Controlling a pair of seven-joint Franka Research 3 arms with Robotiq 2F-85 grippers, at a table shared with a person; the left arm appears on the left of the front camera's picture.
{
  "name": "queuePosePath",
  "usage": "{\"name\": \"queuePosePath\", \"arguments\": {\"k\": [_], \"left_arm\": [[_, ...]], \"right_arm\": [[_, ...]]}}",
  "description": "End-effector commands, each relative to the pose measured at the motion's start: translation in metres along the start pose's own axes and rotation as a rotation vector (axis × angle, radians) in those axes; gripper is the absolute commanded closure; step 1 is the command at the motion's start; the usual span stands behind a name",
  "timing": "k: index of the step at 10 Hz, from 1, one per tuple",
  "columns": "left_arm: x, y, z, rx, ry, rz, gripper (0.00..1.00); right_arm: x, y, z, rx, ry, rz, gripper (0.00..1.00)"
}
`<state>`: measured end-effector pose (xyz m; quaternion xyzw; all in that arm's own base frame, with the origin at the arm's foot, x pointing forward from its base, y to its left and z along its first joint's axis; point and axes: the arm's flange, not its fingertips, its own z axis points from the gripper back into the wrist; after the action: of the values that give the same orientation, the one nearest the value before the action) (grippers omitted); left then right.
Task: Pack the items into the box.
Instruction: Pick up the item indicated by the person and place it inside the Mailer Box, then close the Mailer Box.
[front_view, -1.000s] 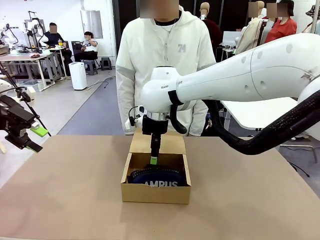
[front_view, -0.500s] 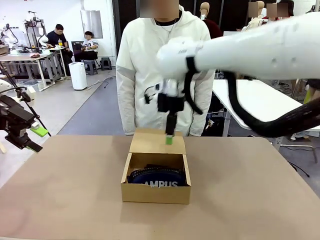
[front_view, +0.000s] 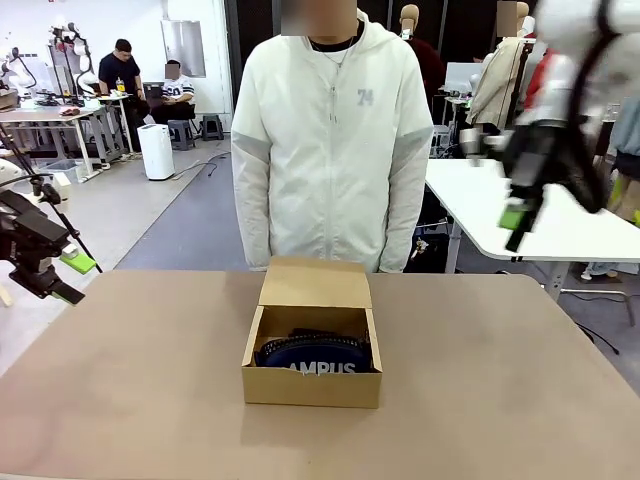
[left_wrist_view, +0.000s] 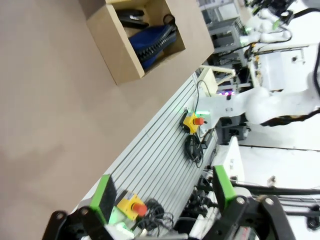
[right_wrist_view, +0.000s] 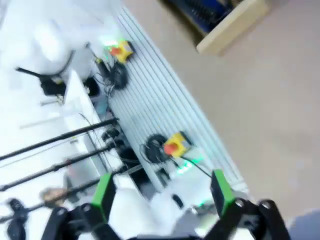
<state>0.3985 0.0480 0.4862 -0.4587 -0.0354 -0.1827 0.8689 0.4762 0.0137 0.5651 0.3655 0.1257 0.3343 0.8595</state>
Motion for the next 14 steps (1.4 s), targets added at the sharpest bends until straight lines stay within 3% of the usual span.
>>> {"name": "queuePosePath", "arguments": {"k": [1, 2, 3, 4, 5, 6, 14], "left_arm": [[-0.002, 0.000, 0.000, 0.007, 0.001, -0.015, 0.00], [-0.002, 0.000, 0.000, 0.007, 0.001, -0.015, 0.00], [-0.002, 0.000, 0.000, 0.007, 0.001, -0.015, 0.00], [-0.002, 0.000, 0.000, 0.007, 0.001, -0.015, 0.00], [-0.002, 0.000, 0.000, 0.007, 0.001, -0.015, 0.00], [-0.002, 0.000, 0.000, 0.007, 0.001, -0.015, 0.00], [-0.002, 0.000, 0.000, 0.007, 0.001, -0.015, 0.00]], "right_arm": [[-0.051, -0.017, -0.011, 0.111, -0.367, -0.137, 0.00], [-0.085, -0.019, -0.014, 0.086, -0.551, -0.191, 0.00], [-0.109, -0.019, -0.021, 0.083, -0.660, -0.212, 0.00], [-0.128, -0.024, -0.031, 0.056, -0.694, -0.314, 0.00], [-0.137, -0.031, -0.039, -0.025, -0.666, -0.497, 0.00], [-0.130, -0.048, -0.002, 0.130, -0.571, -0.230, 0.00], [-0.130, -0.048, -0.002, 0.130, -0.571, -0.230, 0.00]]}}
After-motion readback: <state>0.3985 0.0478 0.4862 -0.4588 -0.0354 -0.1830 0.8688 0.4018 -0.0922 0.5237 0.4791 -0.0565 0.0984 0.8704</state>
